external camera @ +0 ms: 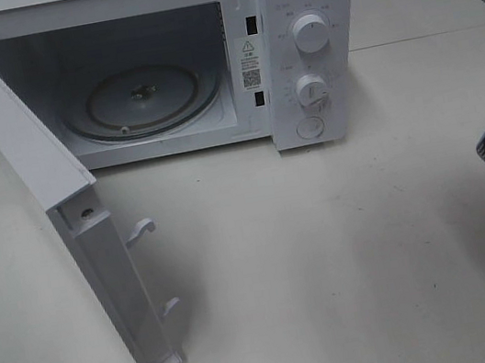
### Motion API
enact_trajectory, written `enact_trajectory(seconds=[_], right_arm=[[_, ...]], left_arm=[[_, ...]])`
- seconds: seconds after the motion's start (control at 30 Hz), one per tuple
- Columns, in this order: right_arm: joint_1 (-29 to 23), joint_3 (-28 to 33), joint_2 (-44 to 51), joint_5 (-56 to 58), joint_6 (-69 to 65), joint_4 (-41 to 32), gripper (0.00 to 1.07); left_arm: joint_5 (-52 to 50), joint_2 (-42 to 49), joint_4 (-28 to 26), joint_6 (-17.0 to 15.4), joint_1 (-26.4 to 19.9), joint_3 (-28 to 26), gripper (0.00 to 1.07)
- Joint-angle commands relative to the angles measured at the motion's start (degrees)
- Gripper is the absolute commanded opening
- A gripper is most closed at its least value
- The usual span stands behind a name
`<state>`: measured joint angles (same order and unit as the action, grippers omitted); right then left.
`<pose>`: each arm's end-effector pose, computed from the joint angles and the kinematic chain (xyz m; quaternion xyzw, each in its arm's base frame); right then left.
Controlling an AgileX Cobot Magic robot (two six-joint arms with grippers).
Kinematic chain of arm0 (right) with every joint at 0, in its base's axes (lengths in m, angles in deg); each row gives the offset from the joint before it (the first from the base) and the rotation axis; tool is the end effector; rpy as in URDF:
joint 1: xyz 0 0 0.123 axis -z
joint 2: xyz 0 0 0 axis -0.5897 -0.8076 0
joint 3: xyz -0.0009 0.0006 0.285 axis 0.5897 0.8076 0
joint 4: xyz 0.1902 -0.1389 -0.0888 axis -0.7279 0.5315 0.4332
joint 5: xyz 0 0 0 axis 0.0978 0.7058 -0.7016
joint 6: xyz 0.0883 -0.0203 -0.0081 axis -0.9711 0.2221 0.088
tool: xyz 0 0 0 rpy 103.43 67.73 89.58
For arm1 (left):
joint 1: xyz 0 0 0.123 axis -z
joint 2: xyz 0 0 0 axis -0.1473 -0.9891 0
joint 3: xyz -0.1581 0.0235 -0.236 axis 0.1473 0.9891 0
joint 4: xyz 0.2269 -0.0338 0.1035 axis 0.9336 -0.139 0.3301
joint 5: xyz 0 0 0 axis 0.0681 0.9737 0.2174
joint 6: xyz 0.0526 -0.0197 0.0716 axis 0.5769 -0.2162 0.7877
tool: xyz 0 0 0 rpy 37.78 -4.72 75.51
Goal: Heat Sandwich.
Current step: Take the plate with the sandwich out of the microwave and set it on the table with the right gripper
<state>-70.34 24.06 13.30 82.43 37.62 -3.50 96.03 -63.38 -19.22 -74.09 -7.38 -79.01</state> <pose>0.1658 0.0484 0.1968 -0.2862 0.9025 -0.2680 0.1784 -0.0090 -0.0082 0.2804 0.0329 0.8513 -0.0431 0.5219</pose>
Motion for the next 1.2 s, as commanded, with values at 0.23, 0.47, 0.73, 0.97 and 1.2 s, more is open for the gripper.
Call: enact_trajectory(seconds=[0.23,0.47,0.73,0.97,1.2], right_arm=[[0.00,-4.64,-11.34,1.49,-13.52,2.86,0.01],[0.00,-6.76,-18.85,0.40,-19.19,3.78,0.03],[0.17,-7.28,-27.27,-3.61,-26.87,6.76,0.03],[0.17,-7.28,-35.24,-6.19,-35.07,11.75,0.05],[0.17,-7.28,-39.99,-6.19,-40.45,14.55,0.07]], left_arm=[[-0.74,0.29,-0.46,-0.23,-0.11,0.17,0.97],[-0.74,0.29,-0.46,-0.23,-0.11,0.17,0.97],[-0.74,0.29,-0.46,-0.23,-0.11,0.17,0.97],[-0.74,0.29,-0.46,-0.23,-0.11,0.17,0.97],[-0.74,0.29,-0.46,-0.23,-0.11,0.17,0.97]])
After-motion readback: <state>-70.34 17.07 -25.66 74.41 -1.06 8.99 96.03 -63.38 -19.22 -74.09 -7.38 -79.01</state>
